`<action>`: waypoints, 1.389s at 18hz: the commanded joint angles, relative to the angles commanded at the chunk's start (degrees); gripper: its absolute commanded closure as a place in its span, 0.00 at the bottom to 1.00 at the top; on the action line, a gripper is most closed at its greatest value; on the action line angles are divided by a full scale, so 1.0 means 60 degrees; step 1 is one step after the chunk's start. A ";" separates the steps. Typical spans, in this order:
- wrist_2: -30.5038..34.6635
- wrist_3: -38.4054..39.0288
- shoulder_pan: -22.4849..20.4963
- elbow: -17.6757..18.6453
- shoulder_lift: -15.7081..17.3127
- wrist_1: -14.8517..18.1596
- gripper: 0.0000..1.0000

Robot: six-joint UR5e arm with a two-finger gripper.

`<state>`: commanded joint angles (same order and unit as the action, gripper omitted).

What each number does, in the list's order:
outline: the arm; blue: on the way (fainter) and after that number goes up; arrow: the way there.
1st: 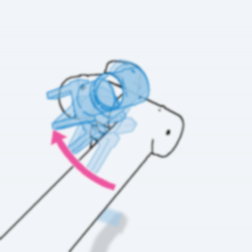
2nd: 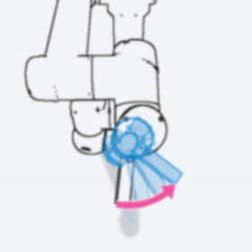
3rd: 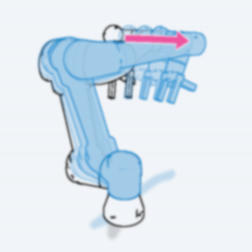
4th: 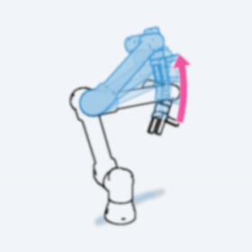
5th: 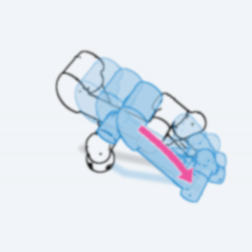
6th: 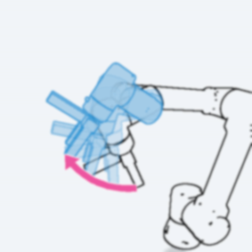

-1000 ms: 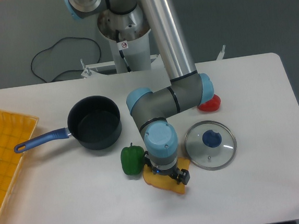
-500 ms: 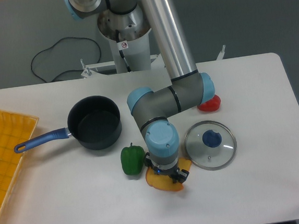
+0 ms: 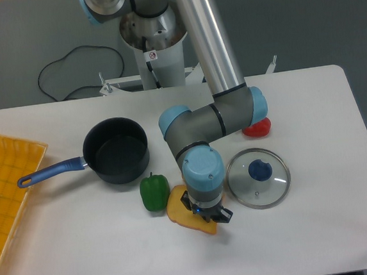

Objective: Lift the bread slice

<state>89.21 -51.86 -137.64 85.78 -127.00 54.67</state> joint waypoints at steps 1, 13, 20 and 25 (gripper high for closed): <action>0.0015 0.0029 0.0000 0.0000 -0.0015 -0.0014 1.00; 0.0015 0.0015 -0.0044 0.0365 0.0410 0.0015 0.00; 0.0030 0.0117 0.0132 0.0659 0.0410 0.0015 0.00; 0.0044 0.0513 0.0322 0.0717 0.0396 0.0000 0.00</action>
<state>89.47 -48.78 -135.70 90.09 -124.63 54.67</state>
